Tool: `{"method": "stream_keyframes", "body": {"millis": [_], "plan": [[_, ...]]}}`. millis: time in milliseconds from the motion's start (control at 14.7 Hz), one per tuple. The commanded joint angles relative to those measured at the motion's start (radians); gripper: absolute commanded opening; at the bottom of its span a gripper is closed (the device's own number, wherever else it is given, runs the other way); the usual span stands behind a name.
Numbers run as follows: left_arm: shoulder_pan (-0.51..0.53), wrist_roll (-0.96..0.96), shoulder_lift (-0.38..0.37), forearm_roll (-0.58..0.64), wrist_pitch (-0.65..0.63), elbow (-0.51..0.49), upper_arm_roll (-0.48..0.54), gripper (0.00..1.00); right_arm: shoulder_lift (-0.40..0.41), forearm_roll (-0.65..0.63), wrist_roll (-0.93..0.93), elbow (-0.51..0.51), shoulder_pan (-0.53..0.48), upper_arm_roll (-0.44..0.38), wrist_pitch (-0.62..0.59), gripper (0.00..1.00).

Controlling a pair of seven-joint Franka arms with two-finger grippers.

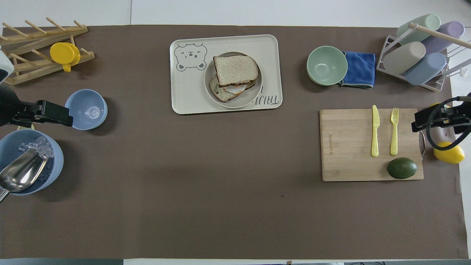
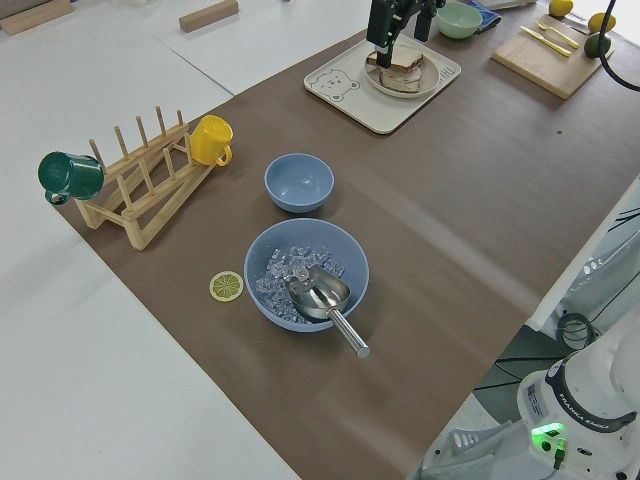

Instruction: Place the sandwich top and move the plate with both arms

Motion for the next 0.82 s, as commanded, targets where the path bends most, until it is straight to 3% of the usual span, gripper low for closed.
{"method": "stream_keyframes", "body": {"millis": [0,749], "plan": [[0.023,0.022,-0.004,0.017,0.023,0.007,-0.011,1.00,-0.016,0.003,0.014,-0.015,-0.009,0.009,-0.003,1.00],[0.026,0.013,-0.001,0.065,0.031,0.004,-0.012,1.00,-0.016,0.003,0.014,-0.015,-0.009,0.007,-0.003,1.00]]}}
